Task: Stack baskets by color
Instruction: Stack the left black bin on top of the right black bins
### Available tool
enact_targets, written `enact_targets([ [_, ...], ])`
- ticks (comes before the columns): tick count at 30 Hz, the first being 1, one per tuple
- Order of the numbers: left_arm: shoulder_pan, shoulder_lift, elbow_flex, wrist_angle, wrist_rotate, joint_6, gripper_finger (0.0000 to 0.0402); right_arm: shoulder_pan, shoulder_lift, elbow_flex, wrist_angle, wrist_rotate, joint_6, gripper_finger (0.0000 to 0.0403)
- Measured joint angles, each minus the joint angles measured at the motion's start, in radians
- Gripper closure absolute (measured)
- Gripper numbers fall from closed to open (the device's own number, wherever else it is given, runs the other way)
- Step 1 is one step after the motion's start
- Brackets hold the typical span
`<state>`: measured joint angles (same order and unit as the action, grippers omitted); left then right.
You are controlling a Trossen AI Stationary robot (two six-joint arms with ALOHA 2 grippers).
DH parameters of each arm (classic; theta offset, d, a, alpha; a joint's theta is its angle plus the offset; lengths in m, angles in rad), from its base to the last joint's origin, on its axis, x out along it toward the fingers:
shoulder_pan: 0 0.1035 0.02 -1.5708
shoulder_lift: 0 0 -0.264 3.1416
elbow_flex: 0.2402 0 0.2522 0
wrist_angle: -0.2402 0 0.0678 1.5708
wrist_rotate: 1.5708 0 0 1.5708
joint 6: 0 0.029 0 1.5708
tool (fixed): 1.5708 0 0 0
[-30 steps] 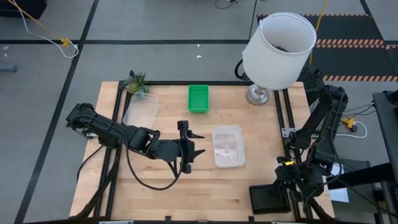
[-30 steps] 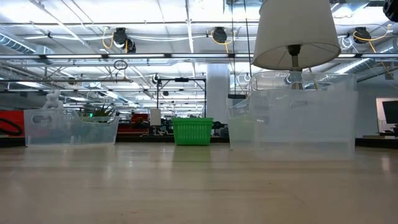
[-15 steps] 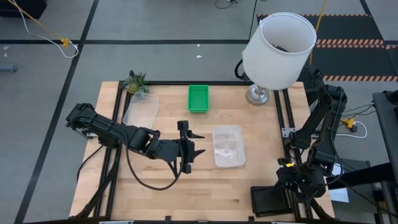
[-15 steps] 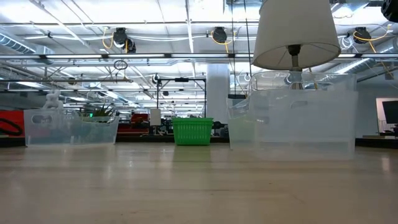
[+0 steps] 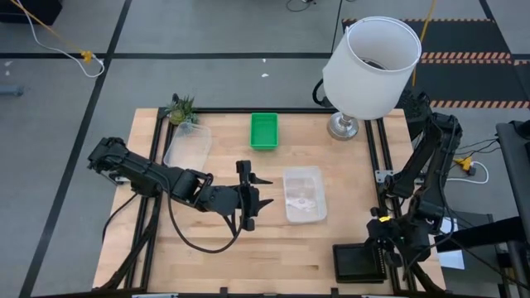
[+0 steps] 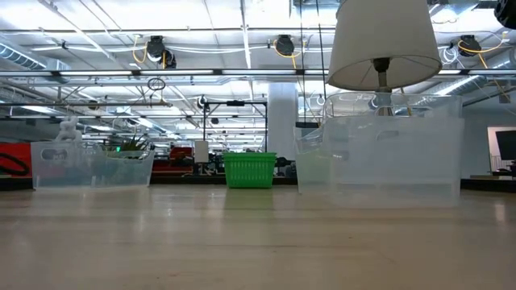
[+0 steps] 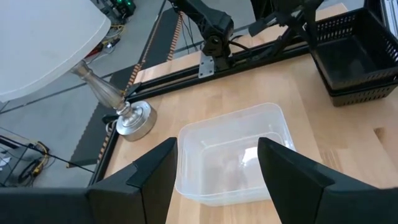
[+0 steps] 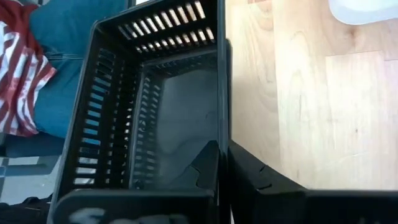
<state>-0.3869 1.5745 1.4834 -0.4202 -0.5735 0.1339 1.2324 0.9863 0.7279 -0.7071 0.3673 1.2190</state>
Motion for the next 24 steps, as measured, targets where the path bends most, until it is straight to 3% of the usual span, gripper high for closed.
enact_targets([
  [14,0.0,0.0,0.0,0.0,0.0,-0.002,0.0179,0.0,-0.001,-0.032,0.046,-0.005,0.038,0.0329],
  [24,0.0,0.0,0.0,-0.005,0.0,-0.005,0.0178,-0.001,-0.006,-0.032,0.1,-0.035,0.112,0.0305],
])
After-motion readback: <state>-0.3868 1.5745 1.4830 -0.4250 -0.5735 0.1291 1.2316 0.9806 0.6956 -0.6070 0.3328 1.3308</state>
